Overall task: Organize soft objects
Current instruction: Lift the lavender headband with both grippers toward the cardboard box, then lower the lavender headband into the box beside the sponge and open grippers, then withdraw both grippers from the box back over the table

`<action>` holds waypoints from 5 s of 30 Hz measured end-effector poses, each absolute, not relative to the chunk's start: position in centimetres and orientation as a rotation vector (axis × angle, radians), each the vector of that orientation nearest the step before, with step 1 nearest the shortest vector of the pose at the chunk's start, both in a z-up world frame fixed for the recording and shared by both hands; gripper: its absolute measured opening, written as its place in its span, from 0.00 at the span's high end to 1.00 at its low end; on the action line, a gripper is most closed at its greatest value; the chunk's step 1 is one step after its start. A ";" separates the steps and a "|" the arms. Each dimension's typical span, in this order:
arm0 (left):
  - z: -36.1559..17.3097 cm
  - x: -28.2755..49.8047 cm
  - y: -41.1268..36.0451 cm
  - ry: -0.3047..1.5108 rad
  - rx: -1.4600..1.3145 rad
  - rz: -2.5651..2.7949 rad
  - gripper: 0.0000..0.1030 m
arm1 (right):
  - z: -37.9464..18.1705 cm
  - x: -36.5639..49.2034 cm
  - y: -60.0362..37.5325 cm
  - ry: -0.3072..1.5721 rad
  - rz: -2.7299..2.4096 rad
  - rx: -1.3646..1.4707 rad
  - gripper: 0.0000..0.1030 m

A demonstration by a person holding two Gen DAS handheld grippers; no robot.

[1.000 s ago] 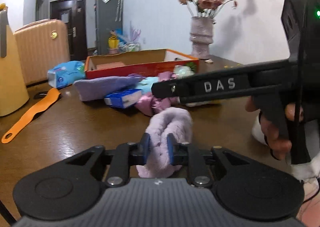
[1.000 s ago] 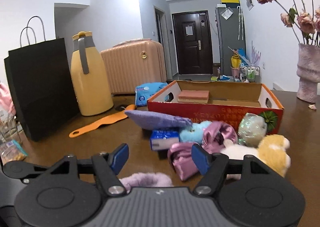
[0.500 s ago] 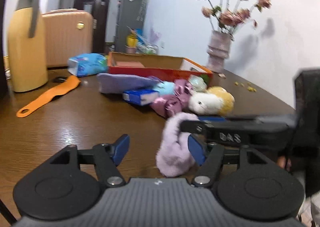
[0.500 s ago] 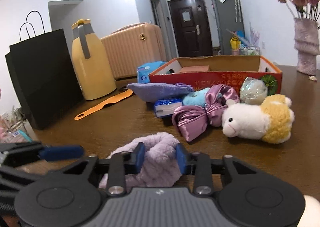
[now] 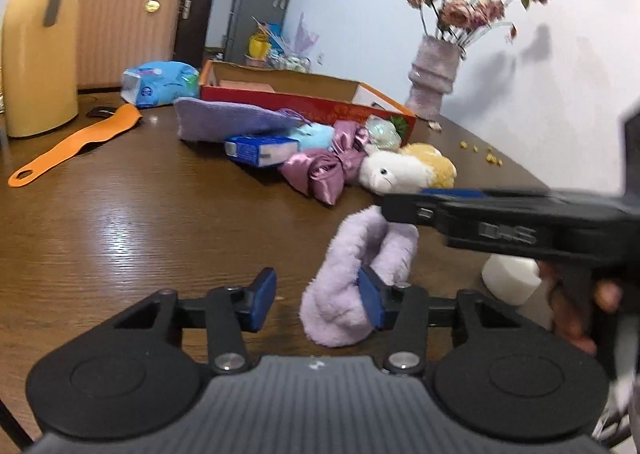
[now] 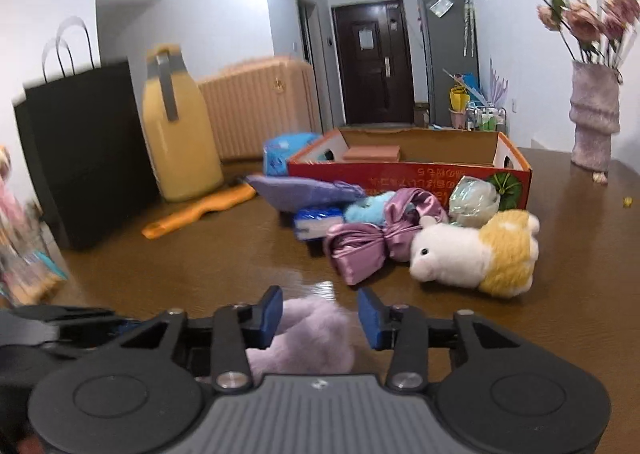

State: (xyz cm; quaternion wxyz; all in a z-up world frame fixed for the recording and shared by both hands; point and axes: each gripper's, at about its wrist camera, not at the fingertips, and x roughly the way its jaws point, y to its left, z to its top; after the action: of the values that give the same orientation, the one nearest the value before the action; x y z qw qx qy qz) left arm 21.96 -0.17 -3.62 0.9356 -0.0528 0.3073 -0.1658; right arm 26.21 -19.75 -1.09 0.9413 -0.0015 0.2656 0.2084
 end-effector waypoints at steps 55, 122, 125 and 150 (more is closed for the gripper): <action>-0.8 23.6 1.7 0.595 -0.330 -0.412 0.83 | -0.9 22.9 -20.7 0.471 0.411 0.200 0.78; 7.8 30.1 2.9 0.287 -0.079 -0.113 0.06 | 13.1 36.1 -25.7 0.394 0.395 0.206 0.19; 6.4 26.1 2.6 0.267 -0.071 -0.096 0.06 | 11.1 31.5 -25.1 0.361 0.411 0.170 0.18; -2.1 16.1 -2.6 0.296 -0.041 -0.182 0.02 | -3.5 15.5 -28.3 0.366 0.108 0.059 0.17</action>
State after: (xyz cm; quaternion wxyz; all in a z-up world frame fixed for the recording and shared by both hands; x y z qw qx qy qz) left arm 16.12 -2.65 -2.11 0.9847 -0.0205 0.1473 -0.0905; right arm 15.47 -28.31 -3.47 0.9814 0.0294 0.1817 0.0536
